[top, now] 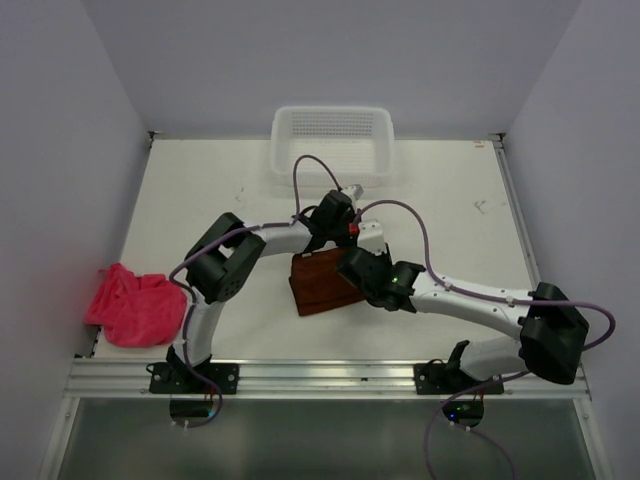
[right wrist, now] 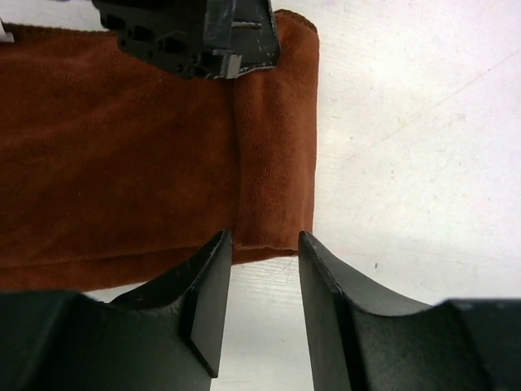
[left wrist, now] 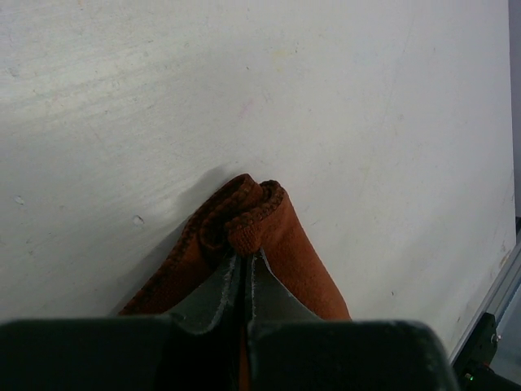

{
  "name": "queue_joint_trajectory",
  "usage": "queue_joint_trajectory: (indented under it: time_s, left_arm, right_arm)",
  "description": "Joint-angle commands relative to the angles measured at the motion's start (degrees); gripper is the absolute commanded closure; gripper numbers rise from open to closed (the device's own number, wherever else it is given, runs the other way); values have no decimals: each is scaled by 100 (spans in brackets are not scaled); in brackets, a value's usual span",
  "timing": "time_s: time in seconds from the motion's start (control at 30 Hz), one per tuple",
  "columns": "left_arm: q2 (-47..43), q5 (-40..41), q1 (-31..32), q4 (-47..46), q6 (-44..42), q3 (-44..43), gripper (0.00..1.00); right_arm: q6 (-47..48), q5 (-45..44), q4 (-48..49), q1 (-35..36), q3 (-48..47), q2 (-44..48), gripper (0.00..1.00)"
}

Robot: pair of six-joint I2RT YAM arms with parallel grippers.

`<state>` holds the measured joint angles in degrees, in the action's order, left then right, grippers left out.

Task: Roll the towels
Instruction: Roll the towel

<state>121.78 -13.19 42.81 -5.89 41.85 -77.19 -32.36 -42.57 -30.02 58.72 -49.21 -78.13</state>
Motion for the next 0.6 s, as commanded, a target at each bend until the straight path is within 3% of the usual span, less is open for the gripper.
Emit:
queue_joint_trajectory:
  time_s: [0.0, 0.23, 0.57]
  left_arm:
    - [-312, 291, -44, -123, -124, 151, 100]
    - [-391, 317, -36, -263, -71, 301, 100]
    - [-435, 308, -27, -263, -71, 327, 100]
  right_arm:
    - [-411, 388, 127, -281, 165, 533, 59]
    - [-991, 2664, 1217, -2125, 983, 1212, 59]
    - [-1097, 3501, 1745, -2576, 1203, 554, 46]
